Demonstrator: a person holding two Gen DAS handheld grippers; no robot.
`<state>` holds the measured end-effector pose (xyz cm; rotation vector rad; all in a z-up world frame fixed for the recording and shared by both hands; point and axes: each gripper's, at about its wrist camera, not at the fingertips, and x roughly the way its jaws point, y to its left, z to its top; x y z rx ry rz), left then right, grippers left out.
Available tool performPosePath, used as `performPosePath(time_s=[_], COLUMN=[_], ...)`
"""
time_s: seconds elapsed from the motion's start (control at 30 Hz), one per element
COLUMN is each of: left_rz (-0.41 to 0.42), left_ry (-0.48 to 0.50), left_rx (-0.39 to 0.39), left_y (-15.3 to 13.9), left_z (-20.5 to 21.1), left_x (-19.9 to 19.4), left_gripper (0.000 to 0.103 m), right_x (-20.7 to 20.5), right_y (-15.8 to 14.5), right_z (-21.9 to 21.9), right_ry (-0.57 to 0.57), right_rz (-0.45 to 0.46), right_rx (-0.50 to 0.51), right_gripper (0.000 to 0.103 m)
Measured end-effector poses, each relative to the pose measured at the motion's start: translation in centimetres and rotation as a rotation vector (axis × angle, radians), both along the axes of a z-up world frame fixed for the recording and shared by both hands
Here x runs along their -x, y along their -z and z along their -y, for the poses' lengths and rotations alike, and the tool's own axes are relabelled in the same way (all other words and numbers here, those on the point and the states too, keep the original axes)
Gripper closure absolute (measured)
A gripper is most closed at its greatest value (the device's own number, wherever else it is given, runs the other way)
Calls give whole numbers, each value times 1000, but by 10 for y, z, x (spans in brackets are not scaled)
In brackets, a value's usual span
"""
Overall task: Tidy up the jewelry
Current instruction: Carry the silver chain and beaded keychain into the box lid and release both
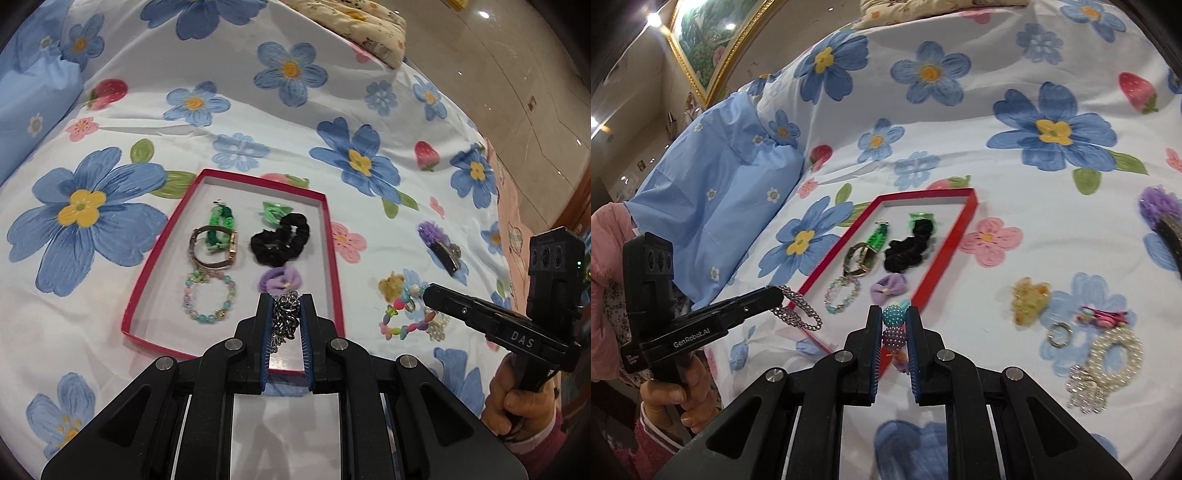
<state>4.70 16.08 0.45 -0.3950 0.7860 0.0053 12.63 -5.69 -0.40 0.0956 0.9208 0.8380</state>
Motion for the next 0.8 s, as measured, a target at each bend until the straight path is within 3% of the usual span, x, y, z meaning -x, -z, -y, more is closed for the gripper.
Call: performPosePath(time_s=[0.3,0.8], left_rz=[-26,-126], left_ry=[-12,-54], left_rx=[28,59], left_y=[14,63], left_z=[-17,-49], left_x=[-12,-25], left_gripper=[91,91], right_x=[-4,-21], right_y=[1,55], right_z=[-47,-96], right_ry=[-75,-129], right_rz=[-8,-76], right_rx=[-14,109], right_gripper=[91,90])
